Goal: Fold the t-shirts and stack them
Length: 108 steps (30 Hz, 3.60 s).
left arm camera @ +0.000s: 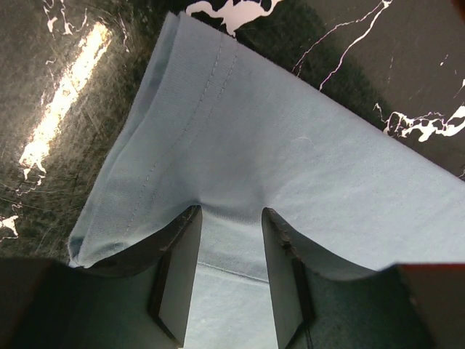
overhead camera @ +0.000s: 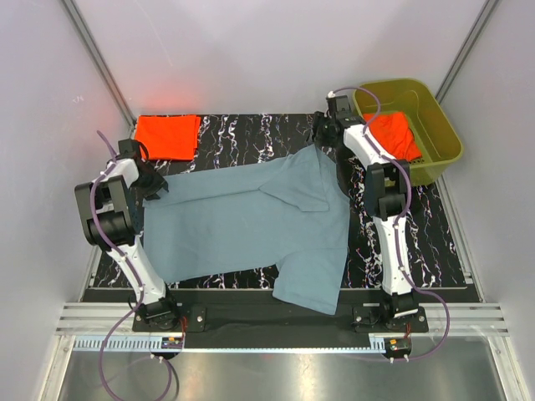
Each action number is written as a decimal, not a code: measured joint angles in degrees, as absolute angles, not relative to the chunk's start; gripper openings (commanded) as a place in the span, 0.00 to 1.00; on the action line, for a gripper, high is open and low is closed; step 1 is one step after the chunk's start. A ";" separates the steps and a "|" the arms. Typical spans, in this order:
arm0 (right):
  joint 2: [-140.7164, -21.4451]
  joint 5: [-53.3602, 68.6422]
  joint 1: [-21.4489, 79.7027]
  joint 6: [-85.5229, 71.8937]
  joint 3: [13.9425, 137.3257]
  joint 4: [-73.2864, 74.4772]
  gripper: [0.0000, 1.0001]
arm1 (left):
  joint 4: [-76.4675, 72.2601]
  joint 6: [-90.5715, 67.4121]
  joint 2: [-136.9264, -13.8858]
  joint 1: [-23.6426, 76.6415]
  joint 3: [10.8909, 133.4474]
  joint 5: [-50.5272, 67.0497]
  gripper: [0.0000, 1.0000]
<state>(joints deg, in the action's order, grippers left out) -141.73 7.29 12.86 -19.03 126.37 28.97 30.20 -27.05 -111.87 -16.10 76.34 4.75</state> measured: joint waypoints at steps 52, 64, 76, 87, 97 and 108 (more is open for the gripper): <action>-105.10 7.25 27.46 -17.72 79.26 36.84 0.48 | 36.67 -24.21 -78.30 -6.85 58.48 3.18 0.53; -106.19 3.75 26.76 -19.59 77.49 36.42 0.72 | 35.03 -26.35 -75.48 -5.48 53.89 8.12 0.52; -106.52 9.15 16.56 -22.98 77.89 36.47 0.62 | 35.94 -24.45 -91.83 -23.05 62.74 8.38 0.50; -106.54 15.16 12.03 -25.41 75.48 35.75 0.46 | 34.81 -24.40 -100.27 -26.33 66.28 8.86 0.52; -107.85 17.19 12.10 -27.27 72.03 34.59 0.45 | 34.39 -24.47 -102.78 -27.90 66.30 8.86 0.52; -111.20 17.96 12.10 -27.99 72.23 32.97 0.41 | 34.30 -24.43 -104.38 -28.03 66.92 9.26 0.52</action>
